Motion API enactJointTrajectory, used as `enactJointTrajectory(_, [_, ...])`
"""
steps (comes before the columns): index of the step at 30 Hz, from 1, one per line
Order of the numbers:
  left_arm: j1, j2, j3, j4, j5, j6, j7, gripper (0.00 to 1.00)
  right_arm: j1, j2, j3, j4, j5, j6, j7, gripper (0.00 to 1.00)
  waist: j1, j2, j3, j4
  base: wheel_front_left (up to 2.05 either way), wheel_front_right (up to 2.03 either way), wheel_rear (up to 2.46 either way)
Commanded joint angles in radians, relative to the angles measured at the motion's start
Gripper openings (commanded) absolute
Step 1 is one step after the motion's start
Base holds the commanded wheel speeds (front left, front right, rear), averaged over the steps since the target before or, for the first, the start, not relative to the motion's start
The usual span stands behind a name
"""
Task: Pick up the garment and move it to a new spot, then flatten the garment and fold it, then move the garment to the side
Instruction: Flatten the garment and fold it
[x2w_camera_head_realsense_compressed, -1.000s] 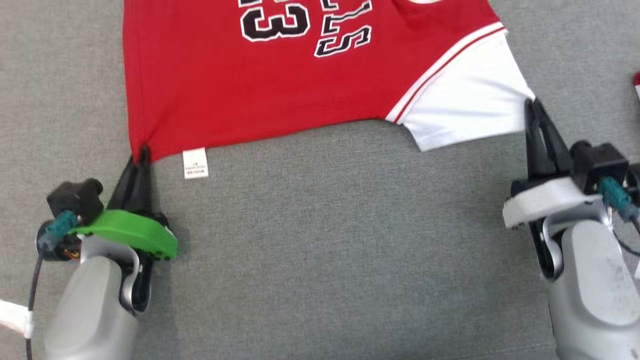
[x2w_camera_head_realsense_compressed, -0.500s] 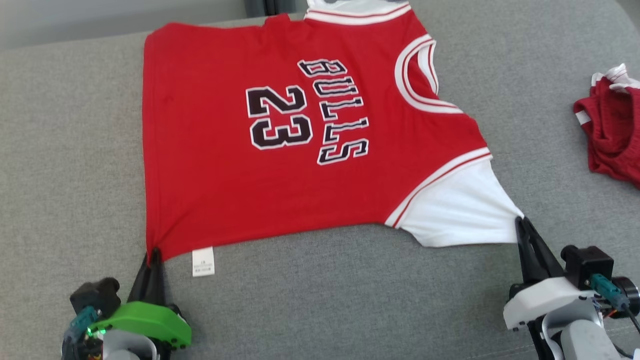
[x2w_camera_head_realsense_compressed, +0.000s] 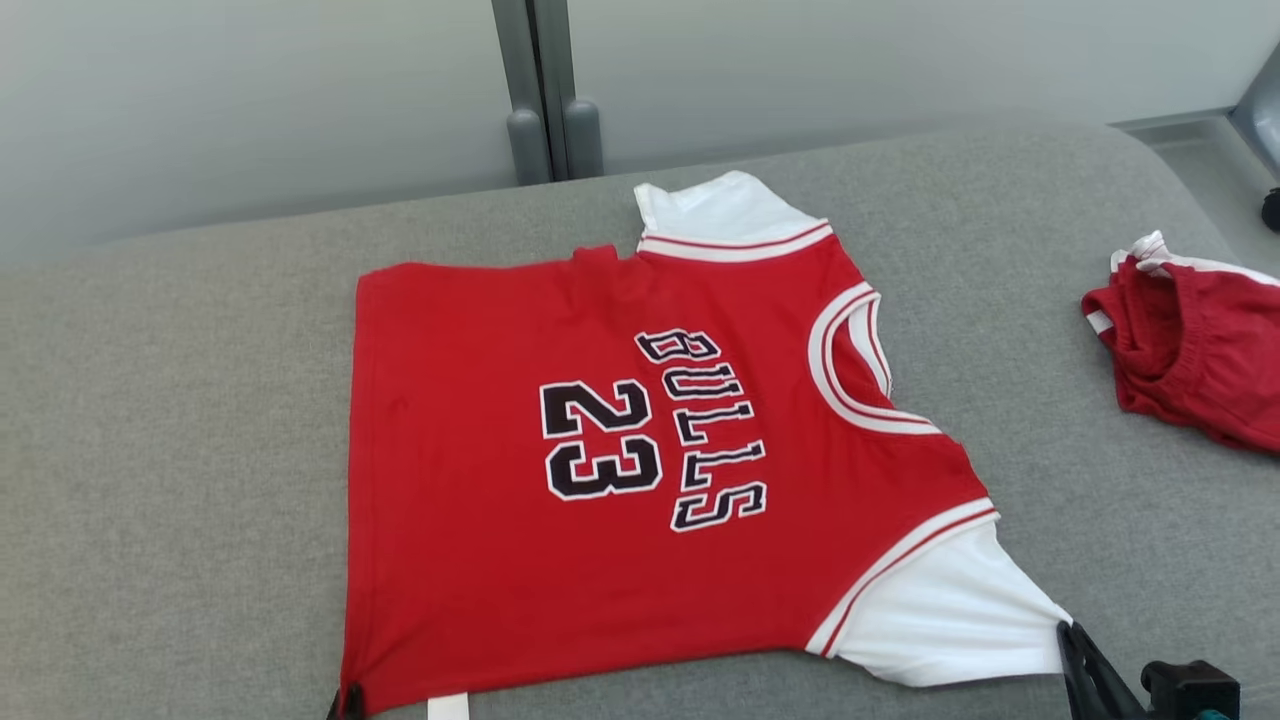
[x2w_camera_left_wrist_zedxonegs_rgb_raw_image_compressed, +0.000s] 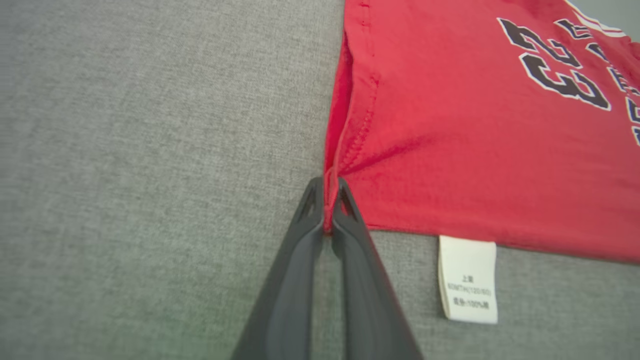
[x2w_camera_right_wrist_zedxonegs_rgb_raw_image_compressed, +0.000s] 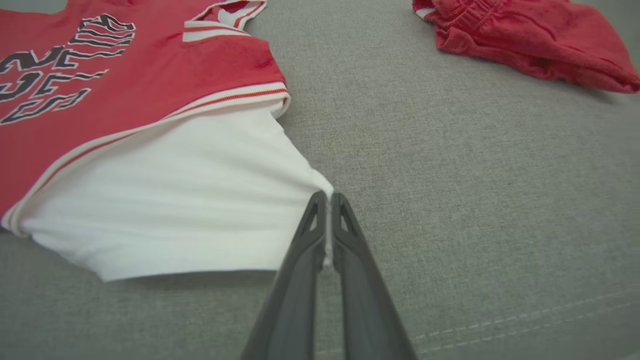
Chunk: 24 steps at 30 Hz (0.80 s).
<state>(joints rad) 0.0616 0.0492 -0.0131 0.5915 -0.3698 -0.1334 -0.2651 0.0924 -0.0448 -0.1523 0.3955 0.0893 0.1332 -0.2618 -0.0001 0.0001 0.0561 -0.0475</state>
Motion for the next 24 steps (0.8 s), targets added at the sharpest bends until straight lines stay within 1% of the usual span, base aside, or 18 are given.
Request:
enactJointTrajectory(1, [0.026, 0.01, 0.006, -0.003, 0.004, 0.005, 0.002, 0.0, 0.02, -0.011, -0.016, -0.001, 0.01, -0.005, -0.004, 0.0, 0.0001, -0.0001, -0.045, 0.003, 0.0, 0.0, 0.0])
enactJointTrajectory(5, [0.039, 0.007, -0.022, -0.046, 0.005, 0.005, 0.002, 0.0, 0.03, -0.011, -0.023, -0.008, 0.014, -0.005, -0.004, 0.0, 0.0001, -0.0001, -0.052, 0.006, 0.0, 0.0, 0.0])
enactJointTrajectory(7, [0.041, 0.006, -0.048, -0.074, -0.019, 0.005, 0.002, 0.0, 0.018, -0.011, -0.025, -0.025, 0.027, -0.005, -0.004, 0.0, 0.0001, -0.0001, -0.051, 0.01, 0.0, 0.0, 0.0])
enactJointTrajectory(11, [0.005, 0.006, -0.094, -0.126, -0.039, 0.004, 0.002, 0.0, -0.02, -0.01, -0.017, -0.06, 0.045, -0.004, -0.004, 0.0, 0.0001, -0.0001, -0.035, 0.019, 0.0, 0.0, 0.0])
enactJointTrajectory(17, [-0.076, 0.006, -0.133, -0.158, -0.048, 0.004, 0.002, 0.0, -0.133, -0.009, 0.004, -0.096, 0.064, -0.004, -0.004, 0.0, 0.0001, -0.0001, 0.02, 0.03, 0.0, 0.0, 0.0])
enactJointTrajectory(24, [-0.189, 0.006, -0.141, -0.15, -0.051, 0.004, 0.002, 0.0, -0.288, -0.009, 0.023, -0.082, 0.034, -0.004, -0.004, 0.0, 0.0001, -0.0001, 0.094, 0.043, 0.0, 0.0, 0.0])
